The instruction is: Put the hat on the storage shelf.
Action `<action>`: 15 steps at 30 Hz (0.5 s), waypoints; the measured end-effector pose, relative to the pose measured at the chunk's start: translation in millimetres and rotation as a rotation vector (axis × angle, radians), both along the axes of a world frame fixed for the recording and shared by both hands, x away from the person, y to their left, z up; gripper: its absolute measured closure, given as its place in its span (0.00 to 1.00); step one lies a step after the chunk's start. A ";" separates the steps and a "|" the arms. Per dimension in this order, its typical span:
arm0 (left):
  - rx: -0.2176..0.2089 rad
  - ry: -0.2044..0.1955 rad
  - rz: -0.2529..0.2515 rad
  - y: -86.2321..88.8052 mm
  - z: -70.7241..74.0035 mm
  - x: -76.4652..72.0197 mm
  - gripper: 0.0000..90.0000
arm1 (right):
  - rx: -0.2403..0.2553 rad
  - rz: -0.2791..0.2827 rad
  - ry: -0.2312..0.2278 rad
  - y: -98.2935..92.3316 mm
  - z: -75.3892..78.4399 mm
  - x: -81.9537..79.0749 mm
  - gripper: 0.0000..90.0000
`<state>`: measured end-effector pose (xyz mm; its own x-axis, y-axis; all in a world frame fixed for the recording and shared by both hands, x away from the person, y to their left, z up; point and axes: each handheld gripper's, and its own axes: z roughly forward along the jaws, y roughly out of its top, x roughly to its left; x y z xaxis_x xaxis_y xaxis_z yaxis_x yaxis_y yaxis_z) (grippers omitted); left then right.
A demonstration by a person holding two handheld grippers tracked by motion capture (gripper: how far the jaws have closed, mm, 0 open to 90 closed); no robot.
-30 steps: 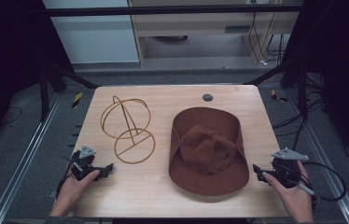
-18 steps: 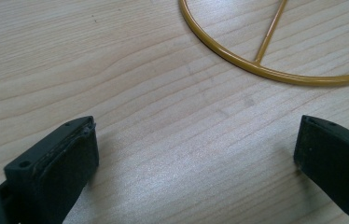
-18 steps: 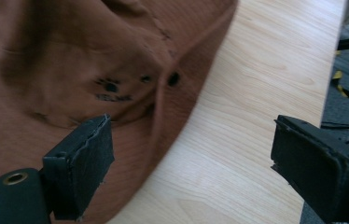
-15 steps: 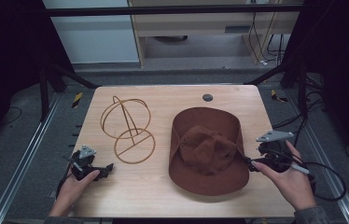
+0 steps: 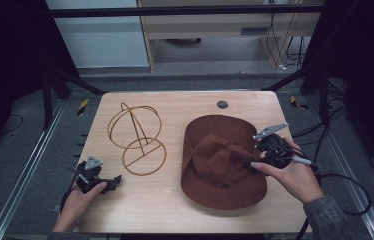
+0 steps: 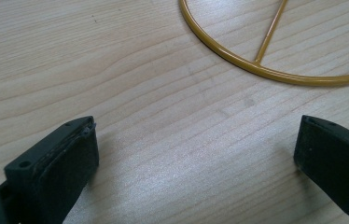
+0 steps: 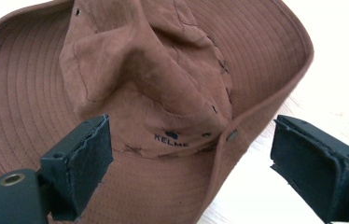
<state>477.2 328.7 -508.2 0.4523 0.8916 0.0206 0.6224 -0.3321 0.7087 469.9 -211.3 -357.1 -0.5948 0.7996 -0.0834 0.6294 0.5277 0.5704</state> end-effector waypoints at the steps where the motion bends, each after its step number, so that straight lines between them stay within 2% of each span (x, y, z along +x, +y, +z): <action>1: -0.001 0.001 0.001 -0.1 0.0 -0.1 0.00 | 0.000 0.000 0.000 0.0 0.0 0.0 0.14; 7: -0.001 0.000 0.001 -0.1 0.0 -0.1 0.00 | 0.007 0.039 0.019 12.7 5.8 8.7 0.15; 8: 0.000 0.000 0.000 0.0 0.0 0.0 0.00 | -0.010 0.063 0.025 18.7 7.7 11.0 0.16; 10: 0.000 0.000 0.000 0.0 0.0 0.0 0.00 | -0.016 0.077 0.030 22.3 9.3 13.0 0.17; 15: -0.001 0.000 0.001 -0.1 0.0 -0.1 0.00 | -0.018 0.090 0.037 28.1 12.2 17.5 0.21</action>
<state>477.1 328.6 -508.2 0.4511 0.8923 0.0200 0.6231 -0.3309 0.7087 487.4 -183.2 -344.9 -0.6674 0.7410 -0.0741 0.5994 0.5935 0.5371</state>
